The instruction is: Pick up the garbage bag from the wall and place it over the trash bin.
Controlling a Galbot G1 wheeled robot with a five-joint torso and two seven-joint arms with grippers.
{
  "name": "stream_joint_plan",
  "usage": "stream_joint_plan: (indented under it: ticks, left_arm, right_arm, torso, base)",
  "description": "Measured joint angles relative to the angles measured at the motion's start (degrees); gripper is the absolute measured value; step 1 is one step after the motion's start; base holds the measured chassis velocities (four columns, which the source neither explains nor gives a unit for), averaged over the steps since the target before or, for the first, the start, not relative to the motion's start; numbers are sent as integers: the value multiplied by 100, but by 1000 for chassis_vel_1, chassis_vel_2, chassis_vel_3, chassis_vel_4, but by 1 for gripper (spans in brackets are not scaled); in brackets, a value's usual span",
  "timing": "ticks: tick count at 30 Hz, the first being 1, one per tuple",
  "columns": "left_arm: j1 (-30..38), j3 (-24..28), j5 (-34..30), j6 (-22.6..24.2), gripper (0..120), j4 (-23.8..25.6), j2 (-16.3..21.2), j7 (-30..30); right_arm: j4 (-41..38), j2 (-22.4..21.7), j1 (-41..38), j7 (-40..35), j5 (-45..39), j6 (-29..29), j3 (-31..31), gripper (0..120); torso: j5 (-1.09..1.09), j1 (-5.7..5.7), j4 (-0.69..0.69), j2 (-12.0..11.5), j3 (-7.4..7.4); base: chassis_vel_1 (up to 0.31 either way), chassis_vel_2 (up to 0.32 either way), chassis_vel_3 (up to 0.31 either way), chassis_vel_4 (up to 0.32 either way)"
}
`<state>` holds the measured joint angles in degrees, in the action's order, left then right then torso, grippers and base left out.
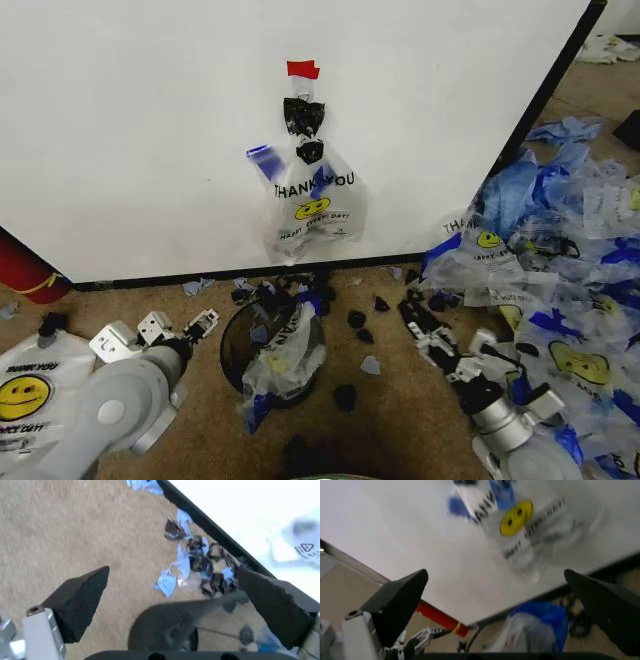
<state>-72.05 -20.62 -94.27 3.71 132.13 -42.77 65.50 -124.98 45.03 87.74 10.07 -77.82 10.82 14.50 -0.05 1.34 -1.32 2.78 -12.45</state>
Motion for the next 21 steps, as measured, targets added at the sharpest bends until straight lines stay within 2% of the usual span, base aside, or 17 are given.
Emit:
stream_joint_plan:
  ticks: [4, 5, 10, 15, 18, 21]
  left_arm:
    - [150, 145, 296, -5, 100, -209, 201, -258]
    - [150, 145, 296, -5, 100, -209, 201, -258]
    - [266, 271, 535, -34, 100, -391, 448, -552]
    - [290, 393, 711, -62, 100, -521, 497, -580]
    - [285, 467, 801, -75, 100, -583, 508, -580]
    - [287, 501, 841, -78, 100, -626, 508, -578]
  right_arm:
    - [-453, -89, -254, -1363, 30, -399, -523, 100]
    - [-453, -89, -254, -1363, 30, -399, -523, 100]
    - [-698, -201, -514, -2532, 184, -840, -1073, 100]
    - [-642, -170, -898, -3042, 227, -977, -1660, 100]
    - [-587, -24, -1310, -3633, 171, -1113, -2100, 100]
    - [-495, 62, -1520, -3854, 141, -1190, -2275, 100]
  torso:
    - [-2, 0, -5, 0, 0]
    - [-2, 0, -5, 0, 0]
    - [-1, 0, -5, 0, 0]
    - [-3, 0, -4, 0, 0]
    - [1, 0, -1, 0, 0]
    - [-3, 0, -3, 0, 0]
  base:
    - [0, 0, 0, 0]
    - [0, 0, 0, 0]
    - [0, 0, 0, 0]
    - [0, 0, 0, 0]
    - [0, 0, 0, 0]
    - [0, 0, 0, 0]
